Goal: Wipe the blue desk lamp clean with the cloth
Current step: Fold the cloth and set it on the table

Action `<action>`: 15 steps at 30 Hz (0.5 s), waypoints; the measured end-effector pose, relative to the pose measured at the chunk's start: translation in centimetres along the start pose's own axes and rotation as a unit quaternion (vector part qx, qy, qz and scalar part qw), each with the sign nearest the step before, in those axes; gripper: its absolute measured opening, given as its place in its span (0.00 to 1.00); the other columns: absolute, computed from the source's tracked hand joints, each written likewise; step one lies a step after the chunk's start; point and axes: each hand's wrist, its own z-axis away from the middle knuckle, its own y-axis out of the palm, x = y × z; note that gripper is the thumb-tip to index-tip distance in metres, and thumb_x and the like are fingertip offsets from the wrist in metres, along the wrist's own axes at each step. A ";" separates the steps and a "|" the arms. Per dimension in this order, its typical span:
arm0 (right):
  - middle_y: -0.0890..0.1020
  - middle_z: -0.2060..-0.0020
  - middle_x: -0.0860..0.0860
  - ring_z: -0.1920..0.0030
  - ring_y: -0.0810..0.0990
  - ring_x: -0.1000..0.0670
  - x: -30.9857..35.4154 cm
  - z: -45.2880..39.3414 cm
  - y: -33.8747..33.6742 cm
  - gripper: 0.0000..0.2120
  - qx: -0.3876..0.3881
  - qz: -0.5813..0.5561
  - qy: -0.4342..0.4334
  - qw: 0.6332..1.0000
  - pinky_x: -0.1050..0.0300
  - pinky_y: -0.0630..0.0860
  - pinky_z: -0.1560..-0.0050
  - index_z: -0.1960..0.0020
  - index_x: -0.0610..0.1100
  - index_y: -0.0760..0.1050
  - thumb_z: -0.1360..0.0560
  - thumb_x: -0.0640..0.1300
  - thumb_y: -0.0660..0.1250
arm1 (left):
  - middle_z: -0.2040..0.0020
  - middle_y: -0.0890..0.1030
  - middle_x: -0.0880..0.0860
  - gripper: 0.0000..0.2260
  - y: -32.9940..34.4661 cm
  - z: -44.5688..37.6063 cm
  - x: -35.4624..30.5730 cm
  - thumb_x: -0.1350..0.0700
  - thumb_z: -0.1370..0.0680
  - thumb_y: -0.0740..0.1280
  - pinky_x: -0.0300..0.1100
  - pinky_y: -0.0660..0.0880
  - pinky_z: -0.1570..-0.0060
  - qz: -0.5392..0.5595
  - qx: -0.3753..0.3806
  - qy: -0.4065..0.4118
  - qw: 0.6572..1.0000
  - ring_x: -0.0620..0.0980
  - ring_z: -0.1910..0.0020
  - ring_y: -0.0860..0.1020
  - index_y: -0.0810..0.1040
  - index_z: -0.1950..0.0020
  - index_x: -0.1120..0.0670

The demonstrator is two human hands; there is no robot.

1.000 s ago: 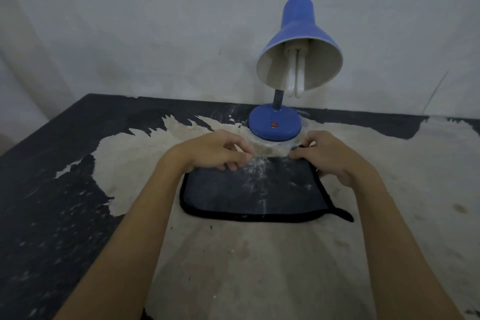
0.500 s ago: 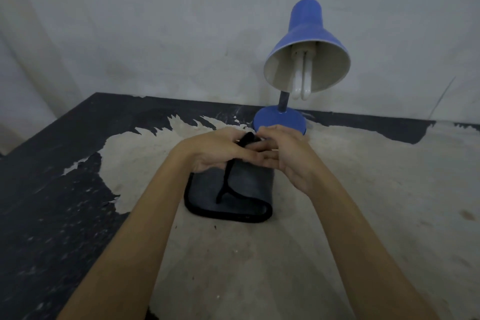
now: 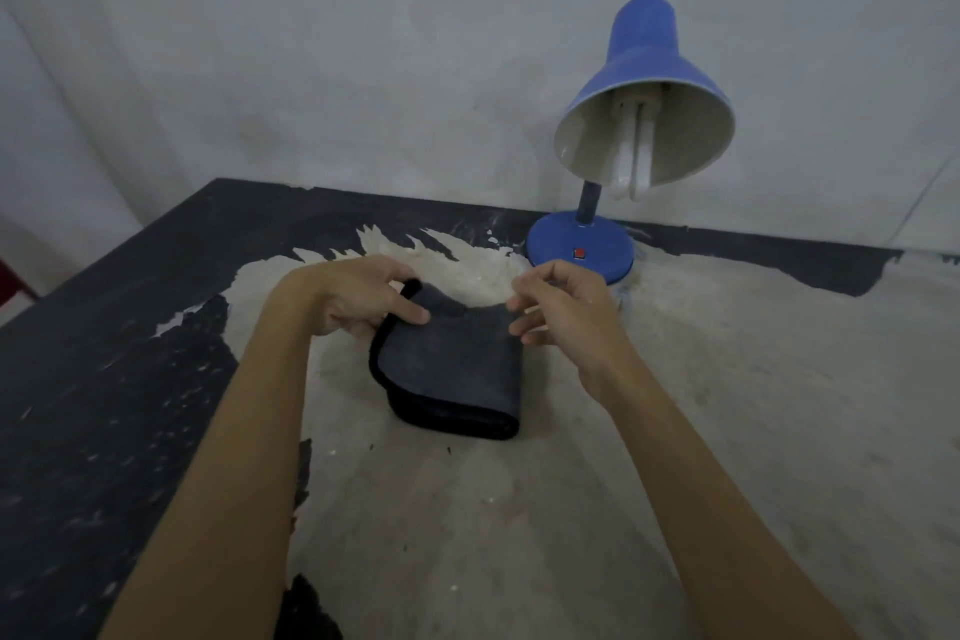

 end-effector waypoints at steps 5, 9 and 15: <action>0.85 0.61 0.44 0.67 0.82 0.49 -0.7 -0.3 0.0 0.04 -0.008 0.041 0.000 0.999 0.60 0.79 0.67 0.52 0.41 0.79 0.21 0.41 0.68 | 0.42 0.81 0.57 0.15 -0.3 0.3 0.1 0.59 0.21 0.70 0.47 0.82 0.58 0.000 0.009 -0.030 1.000 0.57 0.53 0.83 0.76 0.36 0.49; 0.84 0.60 0.47 0.66 0.83 0.52 -1.5 -0.5 0.0 0.04 -0.018 0.134 -0.002 0.991 0.60 0.77 0.66 0.52 0.45 0.77 0.22 0.45 0.69 | 0.39 0.77 0.57 0.20 -0.5 0.0 0.3 0.59 0.23 0.73 0.48 0.82 0.54 -0.020 -0.009 -0.042 0.999 0.57 0.51 0.83 0.73 0.34 0.48; 0.81 0.54 0.51 0.53 0.79 0.52 -2.6 -0.7 0.4 0.17 -0.016 0.279 -0.024 0.960 0.58 0.72 0.55 0.37 0.50 0.70 0.22 0.53 0.69 | 0.45 0.80 0.55 0.16 -0.6 -0.5 0.4 0.61 0.23 0.73 0.44 0.82 0.57 -0.062 -0.051 -0.011 0.997 0.53 0.53 0.83 0.75 0.39 0.49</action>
